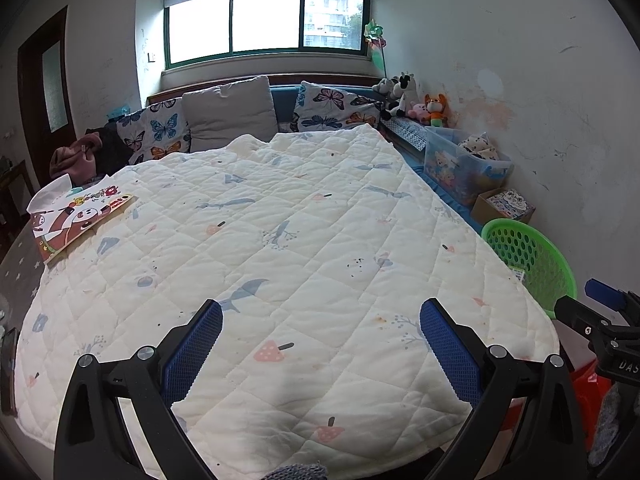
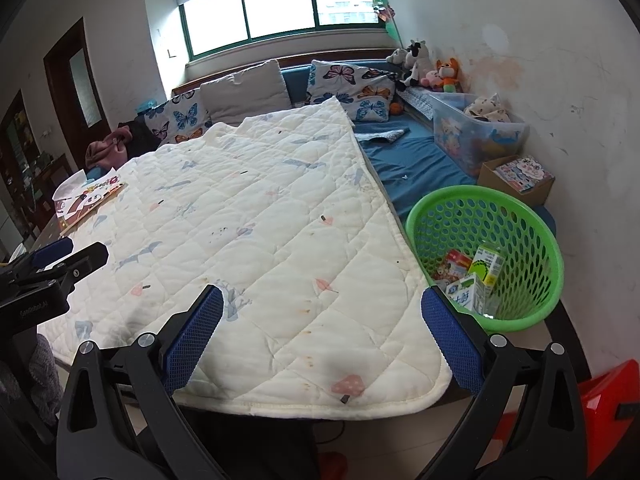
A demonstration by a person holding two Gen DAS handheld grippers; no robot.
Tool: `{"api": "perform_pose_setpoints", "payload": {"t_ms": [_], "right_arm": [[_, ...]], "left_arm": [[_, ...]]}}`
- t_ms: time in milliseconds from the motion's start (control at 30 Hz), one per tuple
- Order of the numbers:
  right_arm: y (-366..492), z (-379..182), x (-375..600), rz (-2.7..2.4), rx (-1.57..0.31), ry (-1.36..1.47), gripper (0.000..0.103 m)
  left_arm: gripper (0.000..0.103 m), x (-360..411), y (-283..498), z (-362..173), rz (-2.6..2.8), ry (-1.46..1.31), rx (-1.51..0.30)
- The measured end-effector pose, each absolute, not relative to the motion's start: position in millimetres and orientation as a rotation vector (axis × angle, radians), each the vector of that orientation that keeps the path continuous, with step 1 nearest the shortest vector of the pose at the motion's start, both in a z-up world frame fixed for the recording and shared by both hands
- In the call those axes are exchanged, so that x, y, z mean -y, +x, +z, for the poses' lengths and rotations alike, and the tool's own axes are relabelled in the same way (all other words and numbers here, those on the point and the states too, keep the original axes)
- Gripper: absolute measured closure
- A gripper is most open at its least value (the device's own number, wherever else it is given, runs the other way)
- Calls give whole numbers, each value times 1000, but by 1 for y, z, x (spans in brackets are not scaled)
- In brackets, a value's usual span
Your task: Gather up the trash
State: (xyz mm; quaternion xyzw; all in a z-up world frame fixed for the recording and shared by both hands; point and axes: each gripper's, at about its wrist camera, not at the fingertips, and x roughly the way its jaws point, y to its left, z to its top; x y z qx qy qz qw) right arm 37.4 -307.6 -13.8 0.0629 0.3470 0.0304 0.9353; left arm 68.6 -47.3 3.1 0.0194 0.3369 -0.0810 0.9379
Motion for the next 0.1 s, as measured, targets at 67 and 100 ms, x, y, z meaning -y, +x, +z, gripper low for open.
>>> {"api": "perform_pose_setpoints", "payload": {"t_ms": [67, 100], "right_arm": [[38, -14, 307, 64, -710, 128, 5], [38, -14, 307, 65, -710, 128, 5]], "left_arm": [[7, 47, 69, 4, -164, 40, -689], [7, 47, 69, 4, -163, 40, -688]]}}
